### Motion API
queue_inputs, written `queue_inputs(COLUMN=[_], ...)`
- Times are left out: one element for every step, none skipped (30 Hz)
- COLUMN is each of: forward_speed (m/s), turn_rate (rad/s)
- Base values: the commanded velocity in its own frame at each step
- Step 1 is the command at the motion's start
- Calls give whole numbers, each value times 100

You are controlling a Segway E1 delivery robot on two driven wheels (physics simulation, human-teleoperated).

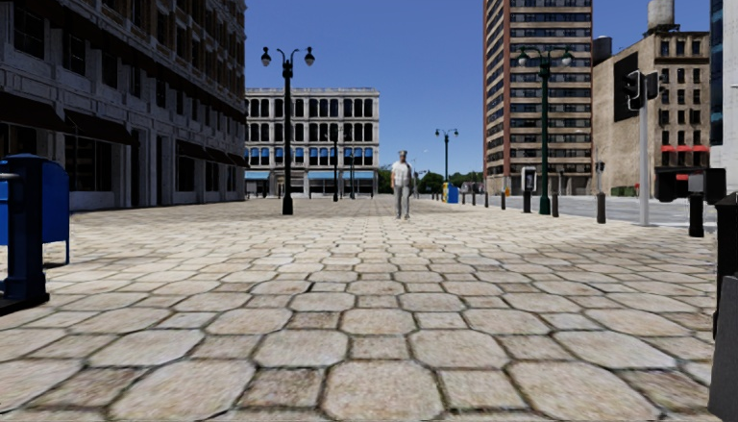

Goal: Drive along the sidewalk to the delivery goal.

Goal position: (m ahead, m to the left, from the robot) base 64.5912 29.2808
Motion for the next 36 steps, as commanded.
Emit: queue_inputs(forward_speed=[195,174,139,127,123,124,127,127,131,134,135,135,136,140,143,143,144,145,145,146,148,150,152,153,153,154,155,157,157,157,158,158,161,163,163,165], turn_rate=[24,24,24,24,25,25,25,25,25,25,27,32,36,39,45,45,49,51,52,52,52,52,52,52,52,52,53,54,55,55,56,56,56,56,56,56])
